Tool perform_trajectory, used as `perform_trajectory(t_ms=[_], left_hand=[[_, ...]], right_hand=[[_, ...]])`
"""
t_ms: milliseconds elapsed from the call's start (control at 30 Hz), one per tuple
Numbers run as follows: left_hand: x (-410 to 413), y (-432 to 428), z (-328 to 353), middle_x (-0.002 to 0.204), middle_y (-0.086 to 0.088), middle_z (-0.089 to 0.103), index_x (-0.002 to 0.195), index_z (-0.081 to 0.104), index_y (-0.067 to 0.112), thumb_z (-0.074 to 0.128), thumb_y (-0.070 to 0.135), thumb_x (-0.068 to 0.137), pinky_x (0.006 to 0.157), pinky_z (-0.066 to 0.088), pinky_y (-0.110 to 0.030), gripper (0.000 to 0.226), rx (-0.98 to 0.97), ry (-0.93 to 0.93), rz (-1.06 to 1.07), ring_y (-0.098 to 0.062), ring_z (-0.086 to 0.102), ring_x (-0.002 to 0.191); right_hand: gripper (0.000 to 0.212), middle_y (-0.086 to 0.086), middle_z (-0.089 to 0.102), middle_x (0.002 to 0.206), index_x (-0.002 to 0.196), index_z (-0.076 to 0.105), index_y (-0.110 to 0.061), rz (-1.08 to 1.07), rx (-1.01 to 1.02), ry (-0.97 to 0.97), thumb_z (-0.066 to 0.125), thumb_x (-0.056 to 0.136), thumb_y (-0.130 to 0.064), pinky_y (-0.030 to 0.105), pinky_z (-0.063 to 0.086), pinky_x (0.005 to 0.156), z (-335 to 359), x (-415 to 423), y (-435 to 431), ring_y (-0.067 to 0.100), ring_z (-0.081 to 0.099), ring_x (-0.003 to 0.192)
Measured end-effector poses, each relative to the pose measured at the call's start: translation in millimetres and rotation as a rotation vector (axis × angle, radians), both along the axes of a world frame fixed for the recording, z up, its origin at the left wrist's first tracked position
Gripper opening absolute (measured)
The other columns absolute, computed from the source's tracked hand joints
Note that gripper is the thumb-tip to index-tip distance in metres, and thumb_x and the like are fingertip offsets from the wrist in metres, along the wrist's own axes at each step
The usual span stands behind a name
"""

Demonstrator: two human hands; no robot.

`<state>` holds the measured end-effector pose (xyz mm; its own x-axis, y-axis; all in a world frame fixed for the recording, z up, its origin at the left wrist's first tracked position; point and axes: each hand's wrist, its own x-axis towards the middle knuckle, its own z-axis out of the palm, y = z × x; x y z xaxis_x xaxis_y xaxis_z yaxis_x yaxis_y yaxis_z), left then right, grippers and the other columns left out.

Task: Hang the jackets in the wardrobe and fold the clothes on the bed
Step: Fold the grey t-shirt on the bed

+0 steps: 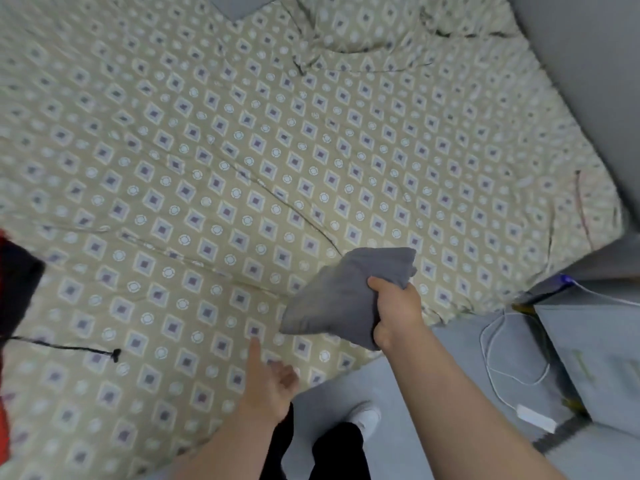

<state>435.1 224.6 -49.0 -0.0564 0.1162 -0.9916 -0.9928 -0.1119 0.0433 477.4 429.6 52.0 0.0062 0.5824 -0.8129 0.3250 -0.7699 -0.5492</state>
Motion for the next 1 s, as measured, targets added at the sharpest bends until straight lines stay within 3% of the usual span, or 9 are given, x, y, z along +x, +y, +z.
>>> perform_trajectory(t_ms=[100,200,267,400,500,567,667,833,1000], left_hand=[[1,24,59,0.102,-0.02,0.062,0.112,0.056,-0.003,0.058,0.072,0.081,0.08,0.057,-0.04,0.081,0.329,-0.078,0.14,-0.032,0.065,0.093],[-31,56,120,0.076,-0.008,0.061,0.096,0.06,0.008,0.045,0.071,0.089,0.046,0.048,-0.024,0.065,0.491,-0.017,0.156,-0.022,0.062,0.058],[-46,81,166,0.072,-0.002,0.063,0.091,0.064,0.014,0.042,0.062,0.095,0.045,0.043,-0.02,0.053,0.57,0.051,0.075,-0.018,0.06,0.056],[-40,123,277,0.114,0.001,0.073,0.108,0.077,0.024,0.041,0.067,0.091,0.086,0.055,-0.041,0.059,0.815,0.138,-0.239,-0.024,0.07,0.105],[-17,145,346,0.148,-0.012,0.049,0.143,0.05,0.008,0.025,0.072,0.093,0.119,0.023,-0.042,0.085,1.078,0.288,-0.515,-0.026,0.041,0.14],[8,165,379,0.129,-0.023,0.062,0.124,0.066,-0.001,0.047,0.061,0.094,0.102,0.047,-0.047,0.072,1.081,0.165,-0.682,-0.035,0.06,0.121],[71,191,411,0.093,-0.023,0.074,0.087,0.079,0.002,0.063,0.014,0.082,0.058,0.06,-0.041,0.021,0.994,0.558,-0.957,-0.034,0.074,0.078],[180,219,451,0.098,-0.021,0.074,0.093,0.075,0.004,0.077,0.004,0.054,0.057,0.059,-0.039,0.039,0.991,0.822,-1.117,-0.036,0.073,0.082],[291,246,490,0.095,-0.017,0.075,0.092,0.074,0.006,0.078,0.005,0.055,0.056,0.059,-0.036,0.037,1.166,0.884,-1.2,-0.033,0.074,0.081]], right_hand=[[0.018,0.007,0.076,0.082,0.102,0.067,-0.017,-0.016,0.003,0.132,0.064,0.086,-0.009,0.034,0.058,0.057,73,16,4,0.024,0.074,0.072],[0.022,0.013,0.076,0.097,0.111,0.067,-0.009,-0.056,-0.001,0.279,0.061,0.091,-0.005,0.05,0.058,0.085,144,50,17,0.031,0.074,0.089],[0.029,0.018,0.073,0.11,0.119,0.065,-0.005,-0.106,-0.02,0.412,0.06,0.091,-0.006,0.052,0.054,0.093,190,78,26,0.036,0.071,0.1],[0.04,0.021,0.07,0.117,0.119,0.068,0.0,-0.168,0.092,0.675,0.062,0.079,-0.007,0.046,0.061,0.074,273,150,32,0.035,0.07,0.102],[0.043,0.021,0.07,0.115,0.118,0.066,0.001,-0.181,0.32,0.696,0.06,0.075,-0.002,0.041,0.06,0.07,320,216,28,0.034,0.071,0.099],[0.047,0.02,0.071,0.114,0.118,0.062,0.0,-0.19,0.493,0.64,0.063,0.071,0.001,0.037,0.06,0.069,341,258,20,0.032,0.072,0.095],[0.048,0.018,0.071,0.115,0.12,0.061,-0.003,-0.236,0.661,0.6,0.065,0.072,0.001,0.037,0.06,0.074,354,317,6,0.032,0.071,0.099],[0.035,0.016,0.073,0.111,0.114,0.064,-0.006,-0.447,0.801,0.539,0.063,0.081,0.005,0.038,0.061,0.076,372,414,-15,0.031,0.072,0.098],[0.021,0.015,0.075,0.104,0.104,0.067,-0.005,-0.69,0.971,0.371,0.064,0.086,0.005,0.034,0.061,0.073,405,514,-43,0.027,0.073,0.091]])
